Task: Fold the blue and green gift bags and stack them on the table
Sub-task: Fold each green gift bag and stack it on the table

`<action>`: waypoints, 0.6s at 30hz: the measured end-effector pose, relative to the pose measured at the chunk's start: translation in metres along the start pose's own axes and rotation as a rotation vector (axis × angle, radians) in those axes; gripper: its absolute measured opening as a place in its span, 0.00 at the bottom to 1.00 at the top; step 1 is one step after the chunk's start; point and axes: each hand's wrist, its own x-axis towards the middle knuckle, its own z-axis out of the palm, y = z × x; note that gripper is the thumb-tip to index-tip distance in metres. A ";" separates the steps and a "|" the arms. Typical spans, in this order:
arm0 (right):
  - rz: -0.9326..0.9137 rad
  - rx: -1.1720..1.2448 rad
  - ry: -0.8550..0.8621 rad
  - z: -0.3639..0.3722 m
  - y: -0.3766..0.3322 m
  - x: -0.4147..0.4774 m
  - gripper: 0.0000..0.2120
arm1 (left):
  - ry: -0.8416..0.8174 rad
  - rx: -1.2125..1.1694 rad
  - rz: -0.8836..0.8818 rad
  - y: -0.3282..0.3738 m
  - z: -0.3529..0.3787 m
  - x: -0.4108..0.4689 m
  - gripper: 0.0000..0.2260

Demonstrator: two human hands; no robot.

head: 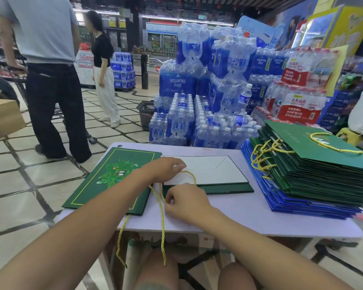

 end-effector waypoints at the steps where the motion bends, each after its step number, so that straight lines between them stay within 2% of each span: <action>1: -0.005 -0.058 -0.018 -0.003 -0.001 0.000 0.09 | 0.003 0.002 -0.001 0.000 -0.002 -0.003 0.18; 4: 0.077 -0.059 -0.027 -0.025 0.010 0.005 0.09 | 0.089 0.003 0.015 0.003 -0.005 -0.013 0.17; 8: 0.337 0.307 0.114 -0.065 0.072 0.009 0.07 | 0.261 -0.007 0.063 0.018 -0.003 -0.021 0.15; 11: 0.466 0.520 0.159 -0.074 0.118 0.000 0.05 | 0.294 0.033 0.132 0.040 0.009 -0.024 0.11; 15: 0.378 0.552 0.149 -0.064 0.130 -0.011 0.05 | 0.193 0.088 0.139 0.061 0.029 -0.015 0.16; 18: 0.317 0.913 0.059 -0.065 0.121 -0.013 0.04 | 0.048 0.058 0.100 0.057 0.034 -0.014 0.17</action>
